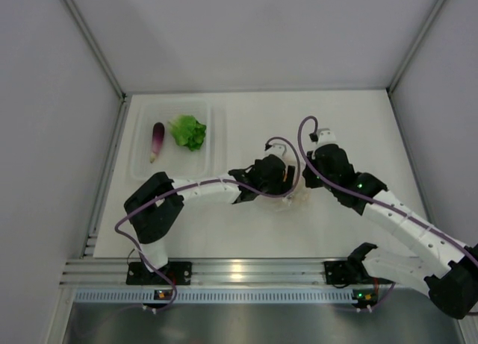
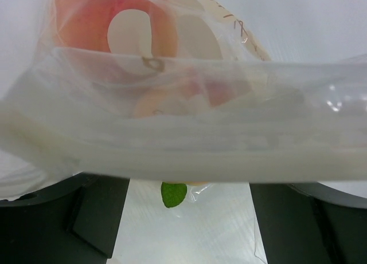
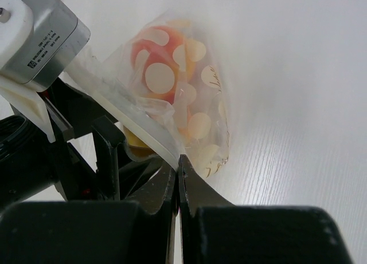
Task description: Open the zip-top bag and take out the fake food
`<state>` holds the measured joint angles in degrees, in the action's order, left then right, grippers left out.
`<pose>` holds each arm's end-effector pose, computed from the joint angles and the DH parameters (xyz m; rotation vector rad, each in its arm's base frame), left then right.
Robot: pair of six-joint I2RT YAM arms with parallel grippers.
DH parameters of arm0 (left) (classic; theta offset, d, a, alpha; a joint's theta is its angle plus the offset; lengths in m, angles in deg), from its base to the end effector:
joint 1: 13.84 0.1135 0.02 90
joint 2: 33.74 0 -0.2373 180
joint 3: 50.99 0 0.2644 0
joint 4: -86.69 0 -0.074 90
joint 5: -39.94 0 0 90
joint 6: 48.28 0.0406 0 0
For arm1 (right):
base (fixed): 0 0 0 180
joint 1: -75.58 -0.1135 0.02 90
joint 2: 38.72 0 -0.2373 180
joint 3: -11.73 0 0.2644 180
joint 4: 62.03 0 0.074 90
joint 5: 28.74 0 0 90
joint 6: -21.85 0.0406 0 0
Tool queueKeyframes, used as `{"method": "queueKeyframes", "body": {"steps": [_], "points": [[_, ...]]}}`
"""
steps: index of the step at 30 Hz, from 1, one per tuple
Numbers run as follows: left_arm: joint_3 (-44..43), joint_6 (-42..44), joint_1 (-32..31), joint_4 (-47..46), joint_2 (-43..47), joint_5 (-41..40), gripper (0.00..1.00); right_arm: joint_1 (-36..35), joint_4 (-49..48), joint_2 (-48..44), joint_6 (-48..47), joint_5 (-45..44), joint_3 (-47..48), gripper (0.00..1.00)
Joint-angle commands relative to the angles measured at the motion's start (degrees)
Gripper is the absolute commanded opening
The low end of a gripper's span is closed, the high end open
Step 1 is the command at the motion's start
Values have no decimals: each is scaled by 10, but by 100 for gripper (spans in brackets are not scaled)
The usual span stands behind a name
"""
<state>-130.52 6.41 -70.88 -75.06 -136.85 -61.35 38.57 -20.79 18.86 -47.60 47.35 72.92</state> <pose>0.2248 -0.3321 0.1629 0.3421 2.3352 -0.5990 0.2027 0.1406 0.2612 -0.1857 2.2124 0.2877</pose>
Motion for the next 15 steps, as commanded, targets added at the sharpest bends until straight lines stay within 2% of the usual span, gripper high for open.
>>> {"method": "queueKeyframes", "body": {"steps": [1,5,9,15], "points": [[15,20,3,2,27,0,86,-6,14,-19,-10,-30,34,0],[24,9,3,3,39,-16,82,-6,9,-24,-11,-24,33,0],[23,-4,2,4,36,-33,74,-10,-11,-34,-24,4,30,0],[13,-13,2,3,26,-51,75,-17,-5,-40,-33,0,37,0]]}}
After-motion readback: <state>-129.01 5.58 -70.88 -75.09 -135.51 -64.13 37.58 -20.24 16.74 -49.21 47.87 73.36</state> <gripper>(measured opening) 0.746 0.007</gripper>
